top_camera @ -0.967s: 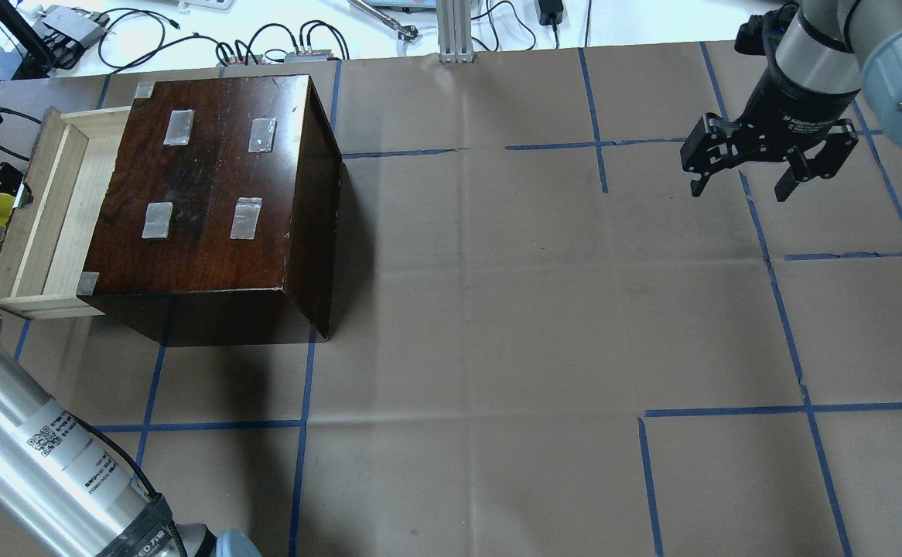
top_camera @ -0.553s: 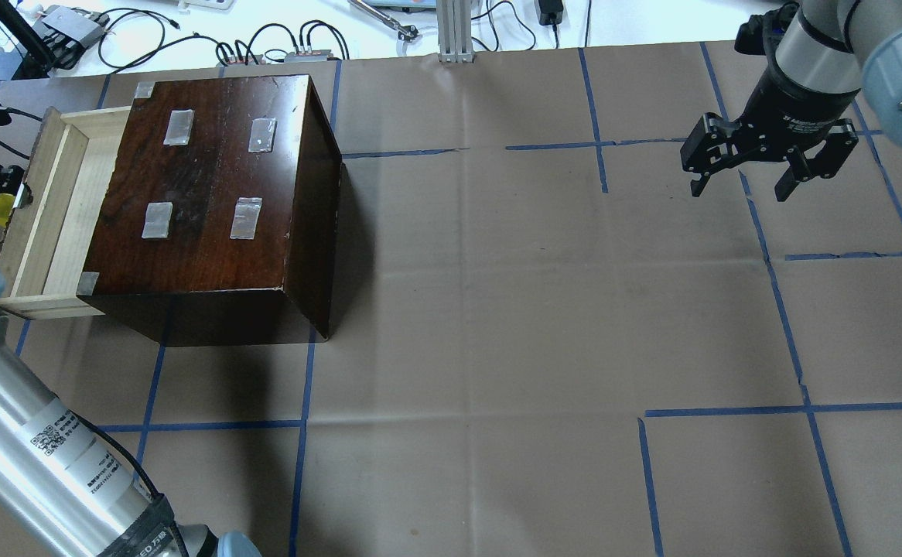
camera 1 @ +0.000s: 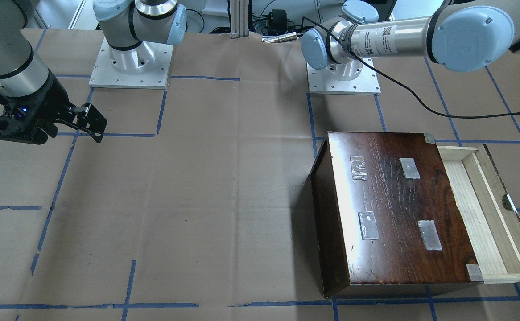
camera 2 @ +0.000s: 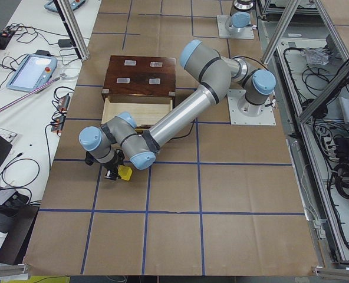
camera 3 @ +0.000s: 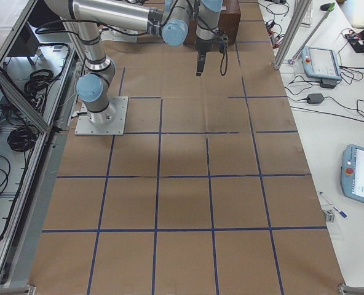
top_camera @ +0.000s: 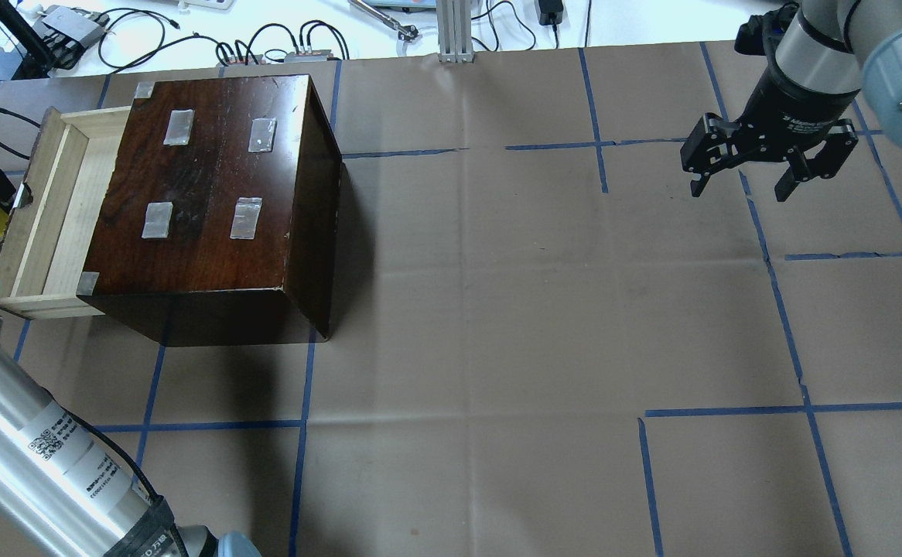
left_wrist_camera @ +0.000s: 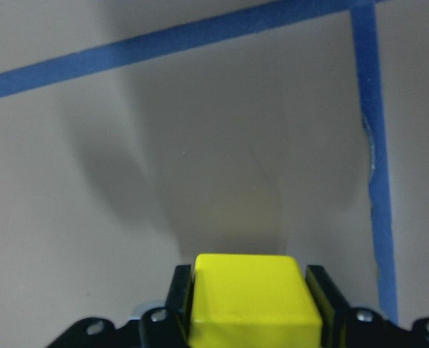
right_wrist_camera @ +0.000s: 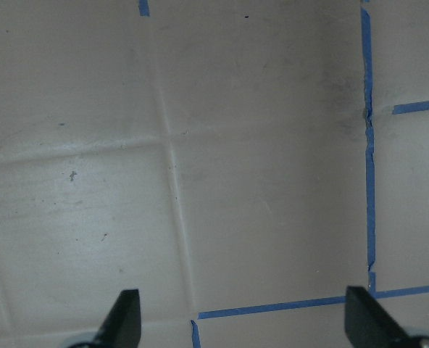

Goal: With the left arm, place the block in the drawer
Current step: 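Lower the left gripper and grasp the yellow cube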

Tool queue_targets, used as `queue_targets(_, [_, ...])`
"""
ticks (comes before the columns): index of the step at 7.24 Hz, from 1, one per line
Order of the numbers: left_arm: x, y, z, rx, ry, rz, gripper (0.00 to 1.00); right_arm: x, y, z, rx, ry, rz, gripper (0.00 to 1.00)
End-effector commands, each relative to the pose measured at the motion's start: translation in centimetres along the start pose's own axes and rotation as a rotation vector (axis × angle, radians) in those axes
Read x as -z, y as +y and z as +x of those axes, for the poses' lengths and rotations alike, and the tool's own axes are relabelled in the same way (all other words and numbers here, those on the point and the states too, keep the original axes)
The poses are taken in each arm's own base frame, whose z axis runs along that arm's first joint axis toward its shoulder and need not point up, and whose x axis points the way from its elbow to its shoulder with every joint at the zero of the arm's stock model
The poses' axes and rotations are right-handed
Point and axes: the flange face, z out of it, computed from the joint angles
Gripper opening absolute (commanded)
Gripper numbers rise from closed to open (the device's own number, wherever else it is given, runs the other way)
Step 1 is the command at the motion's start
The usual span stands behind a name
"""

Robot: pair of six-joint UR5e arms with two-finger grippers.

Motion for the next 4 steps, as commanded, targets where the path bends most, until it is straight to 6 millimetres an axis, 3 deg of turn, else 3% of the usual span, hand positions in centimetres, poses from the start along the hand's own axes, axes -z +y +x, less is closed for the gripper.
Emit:
queue_targets(1, [12.0,4.1,2.6,0.025,-0.010,0.003,0.00,0.0,0.0,0.0,0.001,0.000,0.000,1.00])
queue_targets(3, [18.1,6.9,7.1,0.165,0.040,-0.032,0.00,0.0,0.0,0.0,0.001,0.000,0.000,1.00])
queue_targets(4, [20.3,6.1,12.4,0.184,0.076,-0.086,0.00,0.0,0.0,0.0,0.001,0.000,0.000,1.00])
